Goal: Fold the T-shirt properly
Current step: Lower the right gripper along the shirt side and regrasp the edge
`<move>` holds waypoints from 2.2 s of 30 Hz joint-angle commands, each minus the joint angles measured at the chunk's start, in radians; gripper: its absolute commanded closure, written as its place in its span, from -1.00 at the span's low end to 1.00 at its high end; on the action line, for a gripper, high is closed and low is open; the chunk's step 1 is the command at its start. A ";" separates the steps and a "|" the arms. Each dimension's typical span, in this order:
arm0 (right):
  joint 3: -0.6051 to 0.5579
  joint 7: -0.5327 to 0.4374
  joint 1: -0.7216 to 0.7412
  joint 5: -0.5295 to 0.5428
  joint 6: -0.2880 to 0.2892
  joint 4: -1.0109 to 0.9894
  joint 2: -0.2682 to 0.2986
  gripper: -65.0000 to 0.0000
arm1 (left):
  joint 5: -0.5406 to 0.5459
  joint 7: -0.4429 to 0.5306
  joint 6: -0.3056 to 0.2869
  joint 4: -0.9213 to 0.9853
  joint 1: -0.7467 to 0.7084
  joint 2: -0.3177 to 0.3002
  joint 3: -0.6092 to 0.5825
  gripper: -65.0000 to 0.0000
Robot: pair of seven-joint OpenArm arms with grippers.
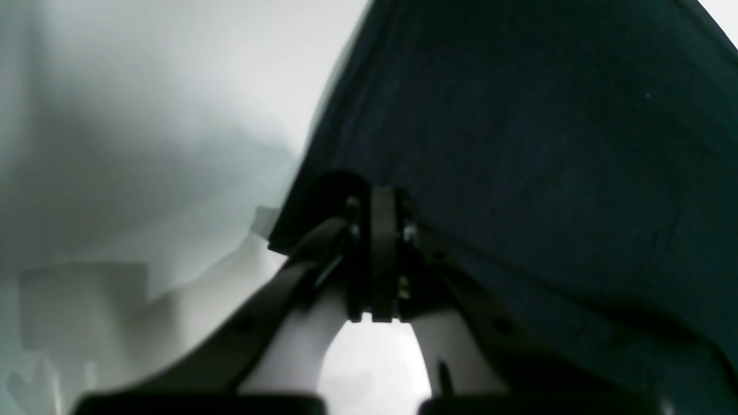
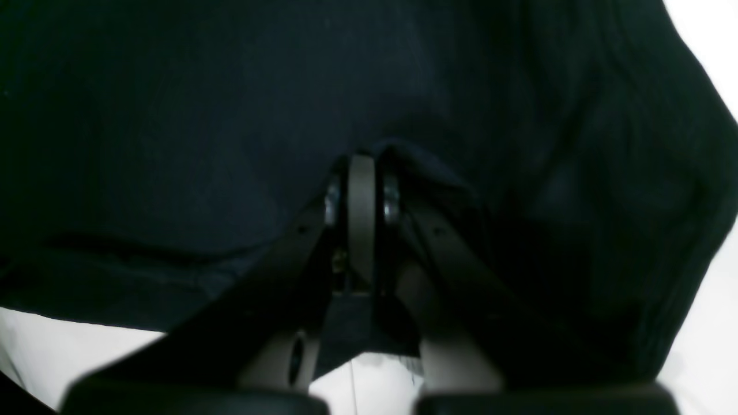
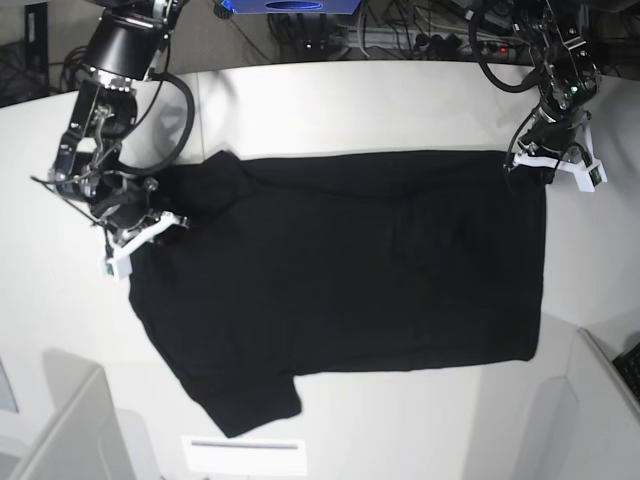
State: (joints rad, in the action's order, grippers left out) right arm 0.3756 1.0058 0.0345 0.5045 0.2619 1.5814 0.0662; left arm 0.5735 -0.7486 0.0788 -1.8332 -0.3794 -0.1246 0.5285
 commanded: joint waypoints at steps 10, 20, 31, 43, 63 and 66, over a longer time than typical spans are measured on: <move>0.000 -0.020 0.126 0.013 0.001 -0.088 0.034 1.00 | 0.003 0.019 -0.001 -0.016 0.041 -0.002 0.115 1.00; 0.000 -0.055 0.169 0.013 0.001 -0.163 0.030 1.00 | 0.001 -0.010 -0.001 0.025 0.095 -0.005 0.115 1.00; 0.000 -0.055 0.178 0.013 0.001 -0.184 0.028 1.00 | 0.001 -0.081 -0.003 0.105 0.202 -0.011 0.114 1.00; 0.000 -0.080 0.181 0.013 0.001 -0.191 0.028 1.00 | 0.001 -0.081 -0.003 0.218 0.300 -0.060 0.078 1.00; -0.139 -0.155 0.233 0.013 -0.051 -0.275 0.034 1.00 | 0.001 -0.078 -0.003 0.301 0.374 -0.077 0.078 1.00; -0.140 -0.158 0.233 0.013 -0.051 -0.275 0.034 1.00 | 0.001 -0.076 -0.003 0.315 0.374 -0.086 0.078 1.00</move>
State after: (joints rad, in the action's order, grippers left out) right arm 0.2356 0.8700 0.2398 0.5007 0.2058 1.2911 0.0956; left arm 0.5671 -0.8482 0.0795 -1.5021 -0.0193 -0.1917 0.6052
